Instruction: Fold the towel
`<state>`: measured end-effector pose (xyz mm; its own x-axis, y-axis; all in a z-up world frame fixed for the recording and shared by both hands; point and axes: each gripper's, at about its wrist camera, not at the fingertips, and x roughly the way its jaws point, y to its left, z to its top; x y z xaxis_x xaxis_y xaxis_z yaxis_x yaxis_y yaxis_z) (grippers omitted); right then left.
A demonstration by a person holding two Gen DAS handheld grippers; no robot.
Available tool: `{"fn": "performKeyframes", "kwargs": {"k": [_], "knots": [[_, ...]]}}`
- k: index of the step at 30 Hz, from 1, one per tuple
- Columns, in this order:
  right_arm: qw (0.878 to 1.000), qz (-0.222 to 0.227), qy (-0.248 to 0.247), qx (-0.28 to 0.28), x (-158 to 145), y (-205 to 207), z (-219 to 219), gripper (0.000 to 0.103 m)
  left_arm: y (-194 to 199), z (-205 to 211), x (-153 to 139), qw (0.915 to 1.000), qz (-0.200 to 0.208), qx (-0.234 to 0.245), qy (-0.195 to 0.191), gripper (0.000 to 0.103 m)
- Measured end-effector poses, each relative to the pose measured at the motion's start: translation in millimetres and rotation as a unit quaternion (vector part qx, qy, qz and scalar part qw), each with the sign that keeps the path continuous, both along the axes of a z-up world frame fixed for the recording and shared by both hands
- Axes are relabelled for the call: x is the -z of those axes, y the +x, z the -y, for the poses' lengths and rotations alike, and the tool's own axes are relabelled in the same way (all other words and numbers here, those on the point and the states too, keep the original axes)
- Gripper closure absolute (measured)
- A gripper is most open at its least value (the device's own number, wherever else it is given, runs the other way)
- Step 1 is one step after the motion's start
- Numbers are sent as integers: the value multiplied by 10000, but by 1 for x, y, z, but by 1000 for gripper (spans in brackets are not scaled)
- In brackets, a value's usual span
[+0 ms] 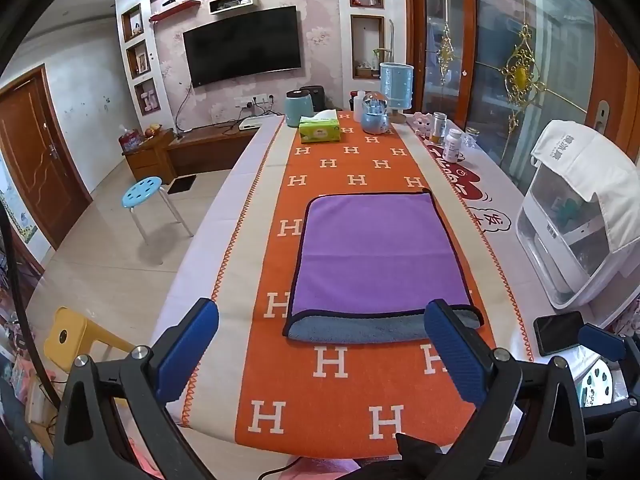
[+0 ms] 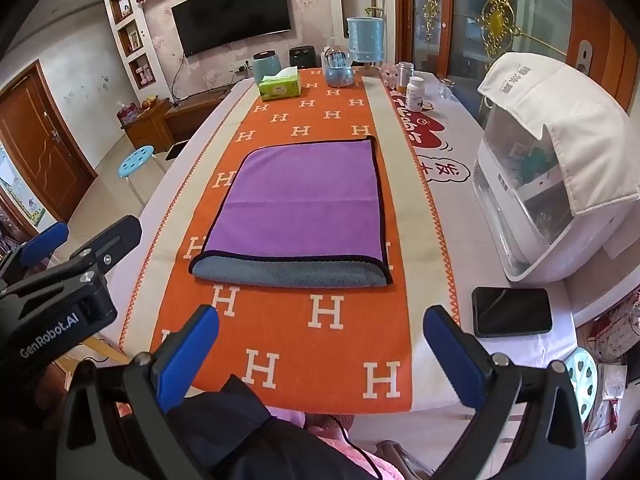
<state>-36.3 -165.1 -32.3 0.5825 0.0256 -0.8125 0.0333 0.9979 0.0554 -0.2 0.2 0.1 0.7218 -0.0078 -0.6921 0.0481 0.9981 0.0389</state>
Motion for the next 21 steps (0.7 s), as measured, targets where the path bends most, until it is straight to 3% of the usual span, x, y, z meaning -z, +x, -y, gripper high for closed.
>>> {"fn": "performKeyframes", "kwargs": {"k": [21], "knots": [[10000,-41,7,2,2,0,1,1,-1,3,0,10000,-8,-14,28,1]]}}
